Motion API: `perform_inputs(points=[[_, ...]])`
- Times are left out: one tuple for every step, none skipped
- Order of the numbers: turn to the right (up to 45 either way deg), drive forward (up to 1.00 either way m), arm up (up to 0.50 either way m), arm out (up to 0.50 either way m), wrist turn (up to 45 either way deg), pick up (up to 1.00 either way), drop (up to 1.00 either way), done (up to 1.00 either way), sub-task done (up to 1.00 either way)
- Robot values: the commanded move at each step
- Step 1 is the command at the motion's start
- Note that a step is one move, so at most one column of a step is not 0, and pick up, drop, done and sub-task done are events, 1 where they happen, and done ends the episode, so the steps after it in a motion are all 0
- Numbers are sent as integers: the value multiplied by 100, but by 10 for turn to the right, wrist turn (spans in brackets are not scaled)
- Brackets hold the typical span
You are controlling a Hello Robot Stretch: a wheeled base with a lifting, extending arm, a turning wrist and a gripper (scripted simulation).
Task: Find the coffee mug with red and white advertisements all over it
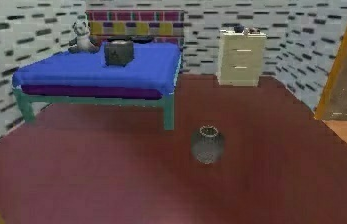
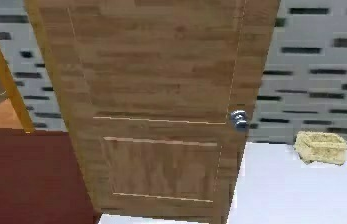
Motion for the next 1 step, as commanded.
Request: perform_inputs(points=[[360,0,0,0,0,0,0,0,0]])
